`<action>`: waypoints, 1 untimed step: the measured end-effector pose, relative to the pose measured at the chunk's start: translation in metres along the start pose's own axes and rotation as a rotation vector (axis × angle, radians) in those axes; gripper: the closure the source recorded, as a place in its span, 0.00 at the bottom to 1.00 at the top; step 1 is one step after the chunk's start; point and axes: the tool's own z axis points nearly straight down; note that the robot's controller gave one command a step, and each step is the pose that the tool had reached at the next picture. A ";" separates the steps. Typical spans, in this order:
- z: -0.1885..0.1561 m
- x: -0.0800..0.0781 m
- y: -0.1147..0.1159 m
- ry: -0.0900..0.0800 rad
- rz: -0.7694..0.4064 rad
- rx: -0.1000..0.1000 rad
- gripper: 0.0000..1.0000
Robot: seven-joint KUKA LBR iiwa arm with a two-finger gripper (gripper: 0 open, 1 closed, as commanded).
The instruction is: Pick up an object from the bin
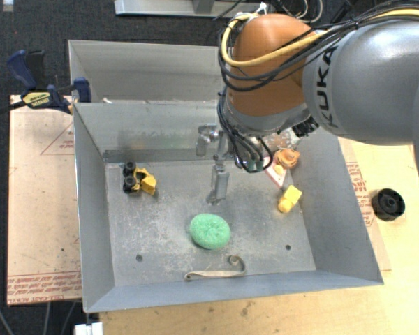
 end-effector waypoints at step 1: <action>-0.005 -0.001 0.000 -0.007 0.002 -0.001 0.00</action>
Offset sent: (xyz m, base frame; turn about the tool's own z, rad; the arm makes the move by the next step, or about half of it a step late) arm -0.0221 -0.0171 0.0404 -0.0665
